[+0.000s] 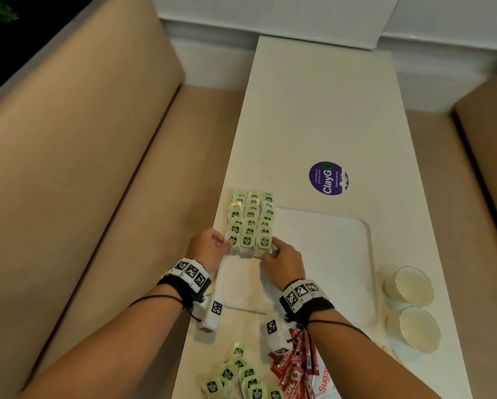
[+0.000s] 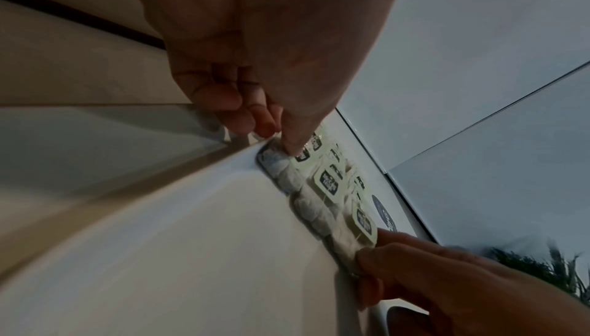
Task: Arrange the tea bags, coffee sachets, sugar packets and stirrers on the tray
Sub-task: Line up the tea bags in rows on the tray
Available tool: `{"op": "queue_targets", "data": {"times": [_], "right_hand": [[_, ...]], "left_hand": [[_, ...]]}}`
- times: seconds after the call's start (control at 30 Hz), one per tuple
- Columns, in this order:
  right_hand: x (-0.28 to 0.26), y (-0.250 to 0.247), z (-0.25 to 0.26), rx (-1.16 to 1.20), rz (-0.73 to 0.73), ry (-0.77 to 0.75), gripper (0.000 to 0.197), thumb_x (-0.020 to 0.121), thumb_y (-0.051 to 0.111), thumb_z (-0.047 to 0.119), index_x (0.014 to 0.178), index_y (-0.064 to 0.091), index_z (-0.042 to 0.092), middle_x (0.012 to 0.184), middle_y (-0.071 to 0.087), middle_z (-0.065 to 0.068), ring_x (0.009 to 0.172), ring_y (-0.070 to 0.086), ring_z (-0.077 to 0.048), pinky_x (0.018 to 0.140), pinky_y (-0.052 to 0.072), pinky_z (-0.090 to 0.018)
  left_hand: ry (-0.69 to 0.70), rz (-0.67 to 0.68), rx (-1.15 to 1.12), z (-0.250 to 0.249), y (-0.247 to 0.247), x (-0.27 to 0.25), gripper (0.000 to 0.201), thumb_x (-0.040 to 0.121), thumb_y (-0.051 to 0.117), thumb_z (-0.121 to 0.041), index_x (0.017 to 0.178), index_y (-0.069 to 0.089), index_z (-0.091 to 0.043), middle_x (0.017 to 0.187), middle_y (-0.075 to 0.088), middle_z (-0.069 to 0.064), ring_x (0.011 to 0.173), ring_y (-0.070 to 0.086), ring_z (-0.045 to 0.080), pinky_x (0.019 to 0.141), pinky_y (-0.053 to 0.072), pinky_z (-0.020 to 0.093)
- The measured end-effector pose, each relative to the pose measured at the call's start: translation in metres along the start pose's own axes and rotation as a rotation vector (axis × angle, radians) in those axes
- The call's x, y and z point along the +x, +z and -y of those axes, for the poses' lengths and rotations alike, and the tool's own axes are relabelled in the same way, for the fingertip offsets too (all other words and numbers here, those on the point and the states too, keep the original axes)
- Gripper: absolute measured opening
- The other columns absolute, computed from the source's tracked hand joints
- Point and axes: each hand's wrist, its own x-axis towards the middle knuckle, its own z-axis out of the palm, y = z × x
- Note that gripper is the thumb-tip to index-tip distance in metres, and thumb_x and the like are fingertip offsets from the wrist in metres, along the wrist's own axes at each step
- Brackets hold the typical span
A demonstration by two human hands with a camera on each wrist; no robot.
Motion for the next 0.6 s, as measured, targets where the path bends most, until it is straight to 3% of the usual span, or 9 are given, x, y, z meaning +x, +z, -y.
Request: {"op": "queue_targets", "data": {"times": [0.1, 0.2, 0.23, 0.37, 0.47, 0.6], "right_hand": [[0.001, -0.001, 0.000, 0.005, 0.006, 0.017, 0.041, 0.091, 0.056, 0.027, 0.131, 0.065, 0.030, 0.090, 0.072, 0.002, 0.087, 0.067, -0.021, 0.081, 0.056, -0.035], [-0.001, -0.006, -0.002, -0.035, 0.014, 0.083, 0.064, 0.087, 0.053, 0.045, 0.147, 0.047, 0.023, 0.110, 0.073, -0.006, 0.105, 0.067, -0.026, 0.092, 0.054, -0.041], [-0.003, -0.008, -0.004, -0.052, 0.017, 0.087, 0.068, 0.087, 0.053, 0.047, 0.150, 0.043, 0.022, 0.109, 0.074, -0.007, 0.105, 0.067, -0.026, 0.093, 0.054, -0.042], [-0.021, -0.019, -0.006, -0.085, 0.054, -0.022, 0.044, 0.095, 0.058, 0.036, 0.137, 0.058, 0.022, 0.075, 0.071, 0.004, 0.076, 0.067, -0.014, 0.078, 0.056, -0.034], [-0.041, -0.027, -0.008, -0.120, 0.120, -0.124, 0.030, 0.097, 0.060, 0.034, 0.125, 0.067, 0.025, 0.085, 0.069, 0.010, 0.076, 0.064, -0.006, 0.071, 0.049, -0.021], [-0.068, -0.030, -0.010, -0.180, 0.252, -0.225, 0.028, 0.097, 0.061, 0.038, 0.121, 0.070, 0.029, 0.097, 0.070, 0.014, 0.085, 0.065, -0.007, 0.082, 0.050, -0.024]], "left_hand": [[-0.015, 0.004, -0.013, 0.001, -0.002, -0.001, 0.014, 0.083, 0.076, -0.024, 0.082, 0.063, -0.020, 0.078, 0.065, -0.004, 0.073, 0.060, 0.015, 0.063, 0.045, 0.022], [-0.013, 0.008, -0.022, 0.003, -0.006, -0.001, 0.015, 0.083, 0.077, -0.027, 0.086, 0.065, -0.019, 0.079, 0.065, -0.005, 0.074, 0.060, 0.013, 0.065, 0.045, 0.023], [-0.005, 0.011, -0.022, 0.004, -0.007, -0.002, 0.015, 0.084, 0.077, -0.028, 0.087, 0.067, -0.018, 0.078, 0.064, -0.006, 0.072, 0.059, 0.013, 0.064, 0.044, 0.023], [0.053, 0.094, -0.029, 0.010, -0.013, -0.013, 0.014, 0.088, 0.074, -0.029, 0.089, 0.068, -0.017, 0.066, 0.054, -0.008, 0.059, 0.051, 0.011, 0.057, 0.041, 0.024], [0.103, 0.196, -0.028, 0.015, -0.018, -0.028, 0.013, 0.089, 0.074, -0.032, 0.089, 0.067, -0.021, 0.067, 0.055, -0.005, 0.062, 0.053, 0.014, 0.060, 0.044, 0.027], [0.144, 0.326, 0.040, 0.026, -0.018, -0.053, 0.018, 0.090, 0.072, -0.037, 0.091, 0.067, -0.020, 0.069, 0.052, -0.003, 0.060, 0.048, 0.011, 0.059, 0.042, 0.026]]}}
